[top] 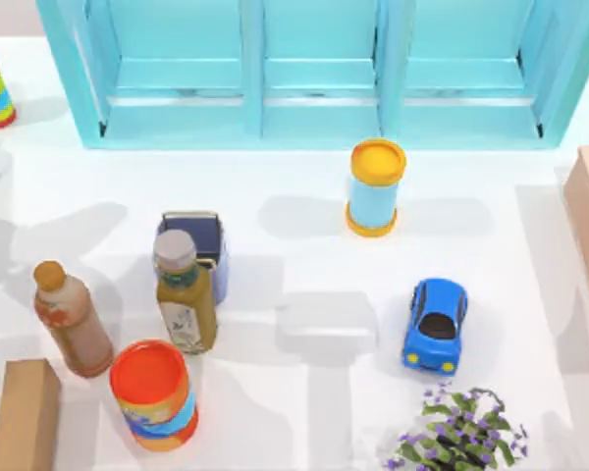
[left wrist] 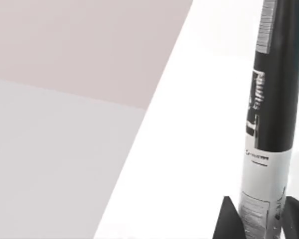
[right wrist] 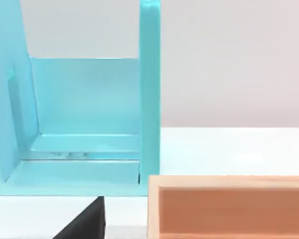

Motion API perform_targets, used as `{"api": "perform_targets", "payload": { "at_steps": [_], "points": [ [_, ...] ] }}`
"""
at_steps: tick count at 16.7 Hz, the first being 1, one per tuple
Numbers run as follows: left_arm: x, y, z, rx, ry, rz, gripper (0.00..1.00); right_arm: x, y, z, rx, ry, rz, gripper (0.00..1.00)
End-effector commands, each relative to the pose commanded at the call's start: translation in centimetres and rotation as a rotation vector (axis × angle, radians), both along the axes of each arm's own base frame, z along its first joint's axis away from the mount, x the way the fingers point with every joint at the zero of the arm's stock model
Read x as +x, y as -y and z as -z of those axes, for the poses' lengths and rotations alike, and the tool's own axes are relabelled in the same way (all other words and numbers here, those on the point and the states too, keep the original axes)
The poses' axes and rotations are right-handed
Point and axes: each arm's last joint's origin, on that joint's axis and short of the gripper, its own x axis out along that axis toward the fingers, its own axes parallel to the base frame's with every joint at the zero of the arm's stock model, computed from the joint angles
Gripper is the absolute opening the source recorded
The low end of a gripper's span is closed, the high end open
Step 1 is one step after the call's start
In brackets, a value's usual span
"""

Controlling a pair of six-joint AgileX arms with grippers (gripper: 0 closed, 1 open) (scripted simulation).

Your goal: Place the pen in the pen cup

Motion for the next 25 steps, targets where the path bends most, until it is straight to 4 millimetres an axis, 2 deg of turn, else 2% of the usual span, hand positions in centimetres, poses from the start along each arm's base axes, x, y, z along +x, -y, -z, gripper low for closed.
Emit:
{"api": "perform_targets", "payload": {
  "at_steps": [2,5,7,9,12,15,18,25],
  "points": [
    [1.4,5.9,0.6,0.128,0.114,0.059,0.00,0.0,0.0,0.0,0.000,0.000,0.000,1.00],
    [1.1,14.8,0.7,0.245,0.327,0.111,0.00,0.0,0.0,0.0,0.000,0.000,0.000,1.00],
    [-0.5,20.2,0.4,0.264,0.473,0.118,0.00,0.0,0.0,0.0,0.000,0.000,0.000,1.00],
    [-3.0,24.8,-0.1,0.241,0.603,0.109,0.00,0.0,0.0,0.0,0.000,0.000,0.000,1.00],
    [-7.2,29.7,-0.9,0.154,0.744,0.076,0.00,0.0,0.0,0.0,0.000,0.000,0.000,1.00],
    [-10.8,32.5,-1.4,0.058,0.808,0.044,0.00,0.0,0.0,0.0,0.000,0.000,0.000,1.00],
    [-12.8,33.8,-1.6,0.005,0.822,0.029,0.00,0.0,0.0,0.0,0.000,0.000,0.000,1.00],
    [-13.0,33.8,-1.7,-0.002,0.826,0.025,0.00,0.0,0.0,0.0,0.000,0.000,0.000,1.00]
  ]
}}
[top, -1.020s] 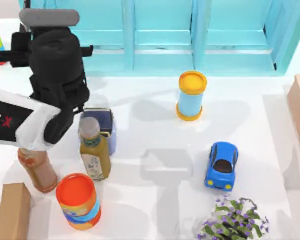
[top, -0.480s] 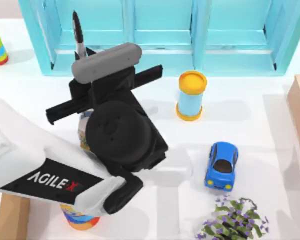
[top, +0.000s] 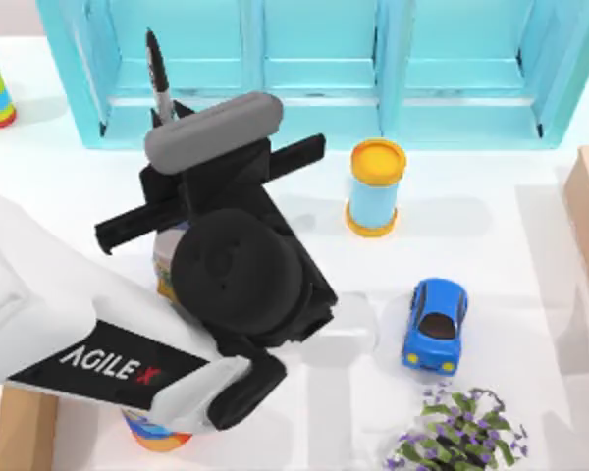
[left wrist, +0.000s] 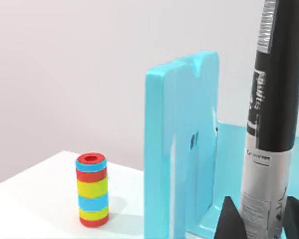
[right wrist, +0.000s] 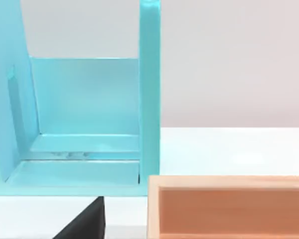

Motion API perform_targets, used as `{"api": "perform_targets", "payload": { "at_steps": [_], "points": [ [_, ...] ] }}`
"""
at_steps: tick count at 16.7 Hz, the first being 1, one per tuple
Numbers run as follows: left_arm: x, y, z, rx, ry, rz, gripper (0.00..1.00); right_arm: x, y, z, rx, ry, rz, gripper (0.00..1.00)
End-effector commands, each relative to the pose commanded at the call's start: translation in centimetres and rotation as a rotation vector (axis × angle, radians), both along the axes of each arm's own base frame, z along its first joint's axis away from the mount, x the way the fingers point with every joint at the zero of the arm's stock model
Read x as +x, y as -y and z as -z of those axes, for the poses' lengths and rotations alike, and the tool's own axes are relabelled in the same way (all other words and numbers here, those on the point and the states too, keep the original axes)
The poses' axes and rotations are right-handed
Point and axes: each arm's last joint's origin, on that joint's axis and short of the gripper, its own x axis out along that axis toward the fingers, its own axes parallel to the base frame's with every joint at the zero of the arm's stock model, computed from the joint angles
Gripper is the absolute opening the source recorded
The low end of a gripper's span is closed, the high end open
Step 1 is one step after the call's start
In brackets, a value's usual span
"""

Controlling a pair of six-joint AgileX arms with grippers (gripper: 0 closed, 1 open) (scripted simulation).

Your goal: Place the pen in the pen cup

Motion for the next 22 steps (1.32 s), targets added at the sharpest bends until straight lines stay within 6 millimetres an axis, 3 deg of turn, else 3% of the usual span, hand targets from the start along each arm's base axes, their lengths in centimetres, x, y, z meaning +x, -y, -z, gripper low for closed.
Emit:
{"api": "perform_targets", "payload": {
  "at_steps": [10,22],
  "points": [
    [0.25,-0.14,0.32,0.001,-0.002,0.002,0.00,0.00,0.00,0.00,0.000,0.000,0.000,1.00],
    [0.25,-0.14,0.32,0.001,-0.002,0.002,0.90,0.00,0.00,0.00,0.000,0.000,0.000,1.00]
  ]
}}
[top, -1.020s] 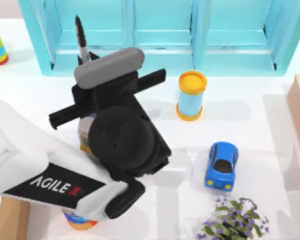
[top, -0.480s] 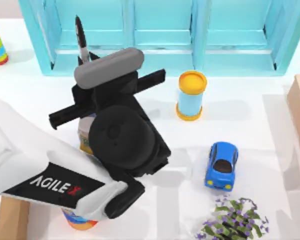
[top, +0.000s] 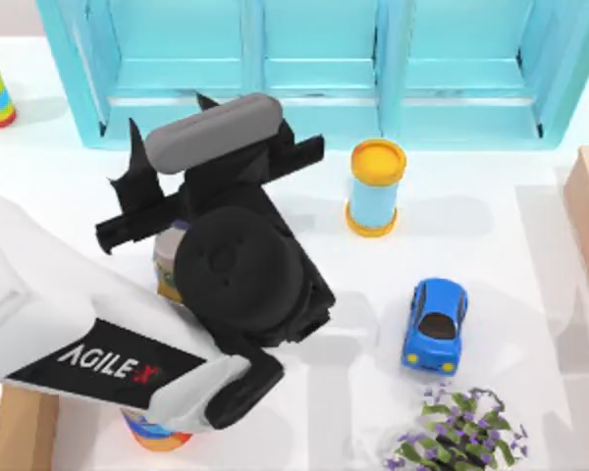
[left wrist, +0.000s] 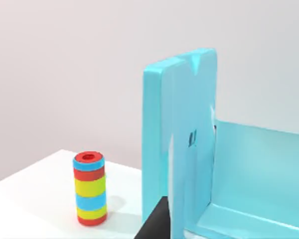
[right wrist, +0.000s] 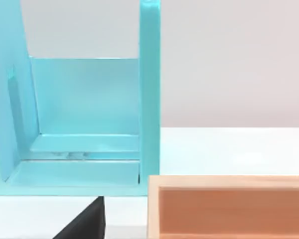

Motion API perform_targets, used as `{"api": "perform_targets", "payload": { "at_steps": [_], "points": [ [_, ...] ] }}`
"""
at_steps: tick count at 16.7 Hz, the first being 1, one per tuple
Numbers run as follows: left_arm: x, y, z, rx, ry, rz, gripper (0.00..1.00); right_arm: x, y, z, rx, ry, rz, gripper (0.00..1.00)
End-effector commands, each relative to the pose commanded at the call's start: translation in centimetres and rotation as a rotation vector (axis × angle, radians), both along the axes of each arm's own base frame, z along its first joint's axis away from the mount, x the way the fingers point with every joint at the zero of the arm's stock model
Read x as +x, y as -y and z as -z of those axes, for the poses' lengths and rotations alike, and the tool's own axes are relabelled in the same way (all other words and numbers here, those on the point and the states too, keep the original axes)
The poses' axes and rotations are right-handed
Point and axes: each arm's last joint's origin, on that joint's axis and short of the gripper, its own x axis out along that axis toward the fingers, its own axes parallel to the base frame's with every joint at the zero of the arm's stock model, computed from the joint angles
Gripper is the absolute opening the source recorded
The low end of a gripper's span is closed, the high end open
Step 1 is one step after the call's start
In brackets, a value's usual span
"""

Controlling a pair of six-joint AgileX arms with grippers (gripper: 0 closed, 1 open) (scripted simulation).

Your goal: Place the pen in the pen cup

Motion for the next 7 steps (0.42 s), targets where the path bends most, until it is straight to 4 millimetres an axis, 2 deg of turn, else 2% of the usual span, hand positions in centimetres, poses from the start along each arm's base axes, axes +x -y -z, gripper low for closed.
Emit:
{"api": "perform_targets", "payload": {
  "at_steps": [1,2,7],
  "points": [
    [0.00,0.00,0.00,0.000,0.000,0.000,0.98,0.00,0.00,0.00,0.000,0.000,0.000,1.00],
    [0.00,0.00,0.00,0.000,0.000,0.000,1.00,0.00,0.00,0.00,0.000,0.000,0.000,1.00],
    [0.00,0.00,0.00,0.000,0.000,0.000,1.00,0.00,0.00,0.00,0.000,0.000,0.000,1.00]
  ]
}}
